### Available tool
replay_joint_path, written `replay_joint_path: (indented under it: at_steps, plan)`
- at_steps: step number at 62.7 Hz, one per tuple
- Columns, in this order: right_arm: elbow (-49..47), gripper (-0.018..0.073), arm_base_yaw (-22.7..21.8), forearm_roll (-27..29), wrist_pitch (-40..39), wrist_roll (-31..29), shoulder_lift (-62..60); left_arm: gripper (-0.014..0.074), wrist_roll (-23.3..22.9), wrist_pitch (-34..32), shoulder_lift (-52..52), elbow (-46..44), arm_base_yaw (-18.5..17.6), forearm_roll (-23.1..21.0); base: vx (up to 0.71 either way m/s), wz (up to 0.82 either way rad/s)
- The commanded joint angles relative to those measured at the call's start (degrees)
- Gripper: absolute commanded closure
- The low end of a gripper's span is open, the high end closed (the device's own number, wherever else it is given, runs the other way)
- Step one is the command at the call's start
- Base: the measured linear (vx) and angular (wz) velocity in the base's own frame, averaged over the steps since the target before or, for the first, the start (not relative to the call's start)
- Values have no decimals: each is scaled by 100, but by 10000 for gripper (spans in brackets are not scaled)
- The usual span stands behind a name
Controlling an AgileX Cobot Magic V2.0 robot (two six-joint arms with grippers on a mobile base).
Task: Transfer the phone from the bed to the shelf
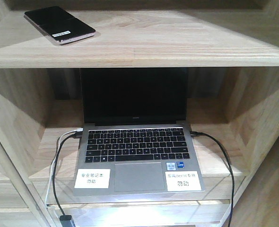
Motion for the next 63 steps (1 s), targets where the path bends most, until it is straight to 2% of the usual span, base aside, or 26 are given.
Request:
replay_joint_path:
  at_steps: [1, 38, 45, 49, 63]
  plan:
    - [-131, 564, -15, 68, -334, -57, 71, 595, -50, -395, -41, -139, -25, -60, 0, 0]
    - [-131, 564, -15, 63, -352, -57, 71, 595, -50, -395, -41, -139, -25, -60, 0, 0]
    - [-131, 564, -15, -328, -357, 25, 71, 595, -50, -395, -41, -139, -25, -60, 0, 0]
    - [-131, 564, -15, -746, -357, 368, 71, 595, -50, -395, -41, -139, -25, -60, 0, 0]
    - [-131, 564, -15, -2634, -357, 2624, 71, 595, -50, -395, -41, -139, -25, -60, 0, 0]
